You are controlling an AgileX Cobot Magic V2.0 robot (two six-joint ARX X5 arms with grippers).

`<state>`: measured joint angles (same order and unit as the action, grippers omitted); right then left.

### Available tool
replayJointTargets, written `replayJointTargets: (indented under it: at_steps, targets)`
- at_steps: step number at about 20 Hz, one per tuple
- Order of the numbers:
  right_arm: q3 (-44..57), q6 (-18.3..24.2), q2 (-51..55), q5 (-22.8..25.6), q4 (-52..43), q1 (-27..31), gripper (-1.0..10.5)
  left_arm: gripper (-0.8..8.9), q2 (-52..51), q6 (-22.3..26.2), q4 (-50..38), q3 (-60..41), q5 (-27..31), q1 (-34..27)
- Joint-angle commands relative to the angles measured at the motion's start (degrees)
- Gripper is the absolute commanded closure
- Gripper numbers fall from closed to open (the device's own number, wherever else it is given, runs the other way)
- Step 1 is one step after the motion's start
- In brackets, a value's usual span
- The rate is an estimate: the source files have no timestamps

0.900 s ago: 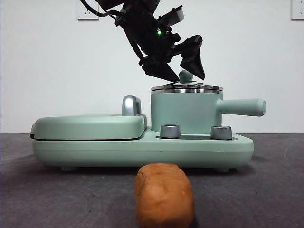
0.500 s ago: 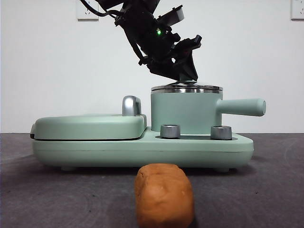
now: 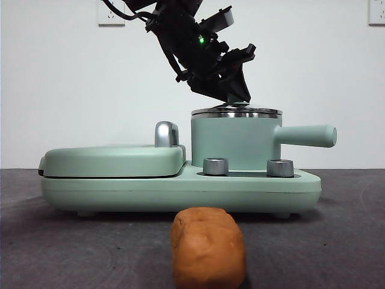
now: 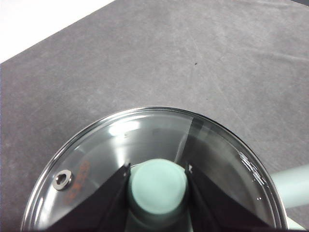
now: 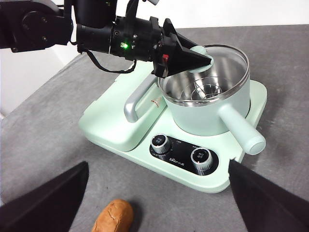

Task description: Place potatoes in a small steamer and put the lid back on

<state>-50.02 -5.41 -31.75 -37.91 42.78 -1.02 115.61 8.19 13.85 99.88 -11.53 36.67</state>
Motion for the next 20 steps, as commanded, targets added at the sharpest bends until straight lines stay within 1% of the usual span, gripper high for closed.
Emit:
replayJointTargets:
  at_steps: [1, 3, 8, 9, 11, 12, 15, 20]
  targets:
    - [-1.0, -0.6, -0.3, -0.3, -0.2, 0.0, 4.8, 7.36, 0.9, -2.0, 0.2, 3.1, 0.1, 0.4]
    - [-1.0, -0.6, -0.3, -0.2, -0.2, 0.0, 4.8, 7.36, 0.9, -3.3, 2.0, 4.8, 0.1, 0.4]
    - [-1.0, -0.6, -0.3, -0.2, -0.2, 0.0, 4.8, 7.38, 0.9, -3.4, 7.9, 9.9, 0.1, 0.4]
    - [-1.0, -0.6, -0.3, -0.2, -0.1, 0.0, 4.8, 7.45, 0.9, -3.4, 9.5, 11.1, 0.1, 0.4]
    - [-1.0, -0.6, -0.3, -0.1, 0.3, 0.0, 4.8, 8.01, 0.9, -3.3, 14.2, 14.3, 0.1, 0.3]
    - [-1.0, -0.6, -0.3, 0.5, 0.9, 0.0, 4.8, 7.99, 0.7, -3.3, 16.4, 15.7, 0.1, 0.3]
    - [-1.0, -0.6, -0.4, 0.4, 1.9, 0.0, 4.8, 7.99, -1.5, -3.3, 18.4, 16.1, 0.1, -0.6]
    - [-1.0, -6.6, -0.8, 0.4, 1.8, -2.2, 4.8, 7.99, -7.1, -3.3, 22.8, 16.1, 0.1, -3.7]
